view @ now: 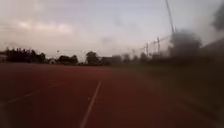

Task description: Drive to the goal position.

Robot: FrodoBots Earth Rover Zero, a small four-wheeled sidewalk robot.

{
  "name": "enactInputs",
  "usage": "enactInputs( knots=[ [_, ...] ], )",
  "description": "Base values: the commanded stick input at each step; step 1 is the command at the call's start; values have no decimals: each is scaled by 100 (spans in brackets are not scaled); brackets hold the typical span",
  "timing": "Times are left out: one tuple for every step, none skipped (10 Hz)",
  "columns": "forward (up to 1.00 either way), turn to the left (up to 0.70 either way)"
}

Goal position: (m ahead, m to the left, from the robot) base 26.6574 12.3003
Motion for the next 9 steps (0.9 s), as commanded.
enactInputs(
  knots=[
    [70,0],
    [70,0],
    [70,0],
    [70,0],
    [70,0],
    [70,0],
    [70,0],
    [70,0],
    [70,0]
  ],
)
